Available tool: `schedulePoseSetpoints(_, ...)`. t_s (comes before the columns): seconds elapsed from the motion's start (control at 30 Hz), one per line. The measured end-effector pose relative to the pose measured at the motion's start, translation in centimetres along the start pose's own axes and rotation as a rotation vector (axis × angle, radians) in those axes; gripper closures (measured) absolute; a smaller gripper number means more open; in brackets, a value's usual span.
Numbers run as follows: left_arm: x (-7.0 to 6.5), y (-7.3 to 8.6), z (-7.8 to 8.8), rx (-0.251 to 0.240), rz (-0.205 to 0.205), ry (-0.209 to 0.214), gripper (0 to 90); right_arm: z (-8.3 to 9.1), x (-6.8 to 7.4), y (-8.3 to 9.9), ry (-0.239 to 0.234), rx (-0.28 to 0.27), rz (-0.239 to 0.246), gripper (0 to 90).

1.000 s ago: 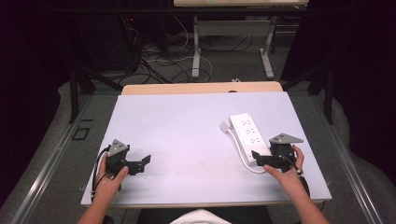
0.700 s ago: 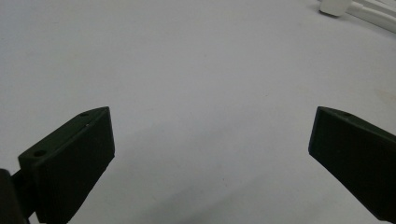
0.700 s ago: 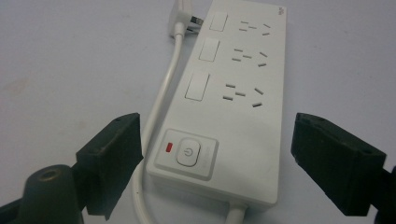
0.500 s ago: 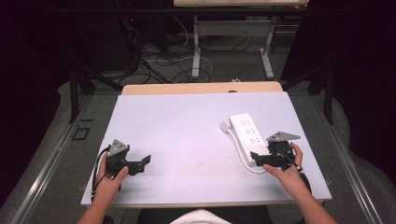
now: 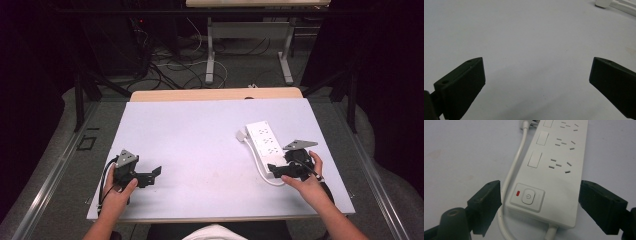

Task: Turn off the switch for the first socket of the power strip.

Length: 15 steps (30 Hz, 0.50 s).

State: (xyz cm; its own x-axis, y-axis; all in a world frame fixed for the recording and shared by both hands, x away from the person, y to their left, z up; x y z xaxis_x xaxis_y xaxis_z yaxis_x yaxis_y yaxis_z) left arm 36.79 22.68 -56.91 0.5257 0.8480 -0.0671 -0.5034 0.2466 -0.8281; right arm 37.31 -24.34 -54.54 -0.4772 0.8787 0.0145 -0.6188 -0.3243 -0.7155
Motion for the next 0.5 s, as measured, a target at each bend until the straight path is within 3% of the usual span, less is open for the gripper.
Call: schedulePoseSetpoints(0.5, -0.05, 0.03, 0.01, 0.002, 0.003, 0.0, 0.2, 0.34, -0.2, -0.68, 0.001, 0.05, 0.042, 18.4)
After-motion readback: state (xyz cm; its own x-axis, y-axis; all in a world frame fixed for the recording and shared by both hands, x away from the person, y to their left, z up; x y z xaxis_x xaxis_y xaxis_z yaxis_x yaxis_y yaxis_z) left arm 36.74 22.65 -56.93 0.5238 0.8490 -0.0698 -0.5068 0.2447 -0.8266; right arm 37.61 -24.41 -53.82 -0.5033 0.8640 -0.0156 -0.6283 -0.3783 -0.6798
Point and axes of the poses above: each handheld gripper's, and its own axes: z roughly backward along the jaws, y roughly out of its underside, x roughly to its left, the point moved 5 cm from there along -z, roughly forward along the jaws, and after that the axes turned 2 degrees about -z, right-handed, at the moved point
